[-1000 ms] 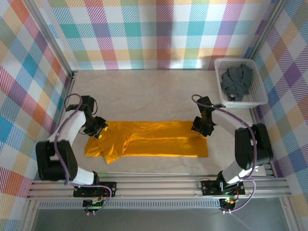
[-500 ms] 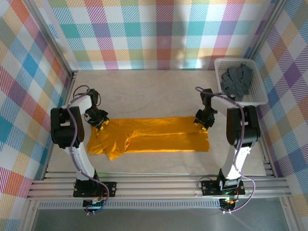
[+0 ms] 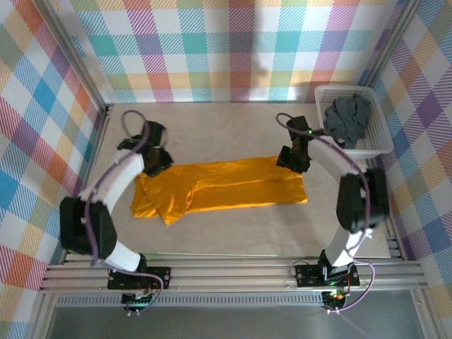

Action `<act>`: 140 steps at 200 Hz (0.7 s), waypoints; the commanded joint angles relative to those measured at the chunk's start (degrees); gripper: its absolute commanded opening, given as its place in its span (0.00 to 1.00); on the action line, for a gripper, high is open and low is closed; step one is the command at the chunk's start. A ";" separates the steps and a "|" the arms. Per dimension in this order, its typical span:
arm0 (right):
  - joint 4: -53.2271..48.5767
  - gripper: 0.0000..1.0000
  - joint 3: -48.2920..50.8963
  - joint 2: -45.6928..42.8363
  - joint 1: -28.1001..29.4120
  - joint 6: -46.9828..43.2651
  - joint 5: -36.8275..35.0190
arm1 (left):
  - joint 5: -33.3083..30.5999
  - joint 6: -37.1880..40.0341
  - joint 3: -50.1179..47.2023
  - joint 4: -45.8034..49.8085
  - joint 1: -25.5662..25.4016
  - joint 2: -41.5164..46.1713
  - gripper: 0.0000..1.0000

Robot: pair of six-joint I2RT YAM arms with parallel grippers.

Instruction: Fold and stack the t-shirts

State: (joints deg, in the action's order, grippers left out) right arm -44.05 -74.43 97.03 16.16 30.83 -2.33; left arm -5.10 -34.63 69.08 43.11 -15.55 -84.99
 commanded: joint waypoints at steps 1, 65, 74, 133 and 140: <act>2.64 0.43 6.55 -8.37 3.44 0.75 2.81 | -4.84 4.03 -4.99 1.31 -11.75 0.79 0.18; 15.25 0.49 27.65 -35.09 5.47 7.67 21.31 | -11.96 7.15 -6.93 3.61 -23.38 -8.46 0.22; 13.79 0.49 28.10 -36.88 5.40 7.92 21.09 | -11.69 7.72 -7.32 3.17 -23.64 -9.05 0.23; 11.00 0.48 27.38 -38.66 5.43 8.77 20.42 | -11.98 10.01 -7.12 2.57 -23.99 -12.55 0.25; 10.81 0.48 27.11 -38.51 5.39 8.66 20.23 | -11.29 10.17 -7.28 1.98 -24.15 -12.37 0.25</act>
State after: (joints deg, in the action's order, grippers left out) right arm -32.86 -46.59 58.26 21.41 38.54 17.04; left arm -16.16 -26.24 62.04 44.84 -38.61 -95.96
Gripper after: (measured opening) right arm 0.479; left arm 0.256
